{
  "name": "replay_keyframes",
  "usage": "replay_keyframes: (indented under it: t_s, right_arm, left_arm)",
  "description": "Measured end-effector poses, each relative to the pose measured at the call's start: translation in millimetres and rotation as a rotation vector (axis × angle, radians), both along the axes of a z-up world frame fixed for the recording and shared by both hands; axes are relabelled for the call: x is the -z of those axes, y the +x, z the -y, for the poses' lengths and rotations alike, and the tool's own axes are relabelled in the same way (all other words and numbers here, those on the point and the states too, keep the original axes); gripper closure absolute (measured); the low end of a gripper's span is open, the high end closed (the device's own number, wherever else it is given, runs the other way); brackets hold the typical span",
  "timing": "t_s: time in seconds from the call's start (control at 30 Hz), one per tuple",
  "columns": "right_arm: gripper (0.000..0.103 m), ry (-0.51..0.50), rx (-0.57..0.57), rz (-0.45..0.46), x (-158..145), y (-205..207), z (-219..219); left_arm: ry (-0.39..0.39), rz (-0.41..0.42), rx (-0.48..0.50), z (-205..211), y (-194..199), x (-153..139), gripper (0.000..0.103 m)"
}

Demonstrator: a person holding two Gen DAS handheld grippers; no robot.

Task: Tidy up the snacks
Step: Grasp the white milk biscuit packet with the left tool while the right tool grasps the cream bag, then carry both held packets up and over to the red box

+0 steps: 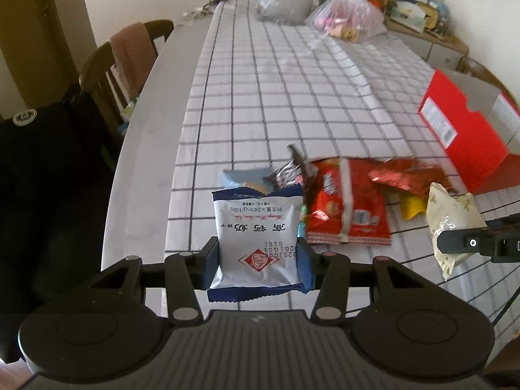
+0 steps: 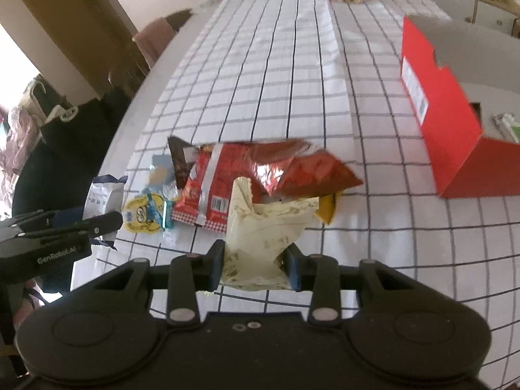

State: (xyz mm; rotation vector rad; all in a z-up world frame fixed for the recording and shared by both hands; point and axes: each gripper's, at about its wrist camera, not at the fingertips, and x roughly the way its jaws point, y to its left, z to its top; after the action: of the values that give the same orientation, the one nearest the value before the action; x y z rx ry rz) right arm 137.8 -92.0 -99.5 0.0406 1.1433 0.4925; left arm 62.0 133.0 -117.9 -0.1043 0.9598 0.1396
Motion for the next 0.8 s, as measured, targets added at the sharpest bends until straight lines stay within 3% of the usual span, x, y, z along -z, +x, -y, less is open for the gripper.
replay_keyframes:
  t_s: [0.43, 0.8]
  right_arm:
    - [0.067, 0.010, 0.008, 0.139, -50.8, -3.3, 37.3]
    - [0.067, 0.003, 0.041, 0.224, -81.4, 5.9, 87.8]
  left_arm:
    - [-0.004, 0.099, 0.074, 35.1, 7.3, -56.1, 0.055]
    - [0.009, 0.160, 0.156, 92.3, 32.9, -89.5, 0.055]
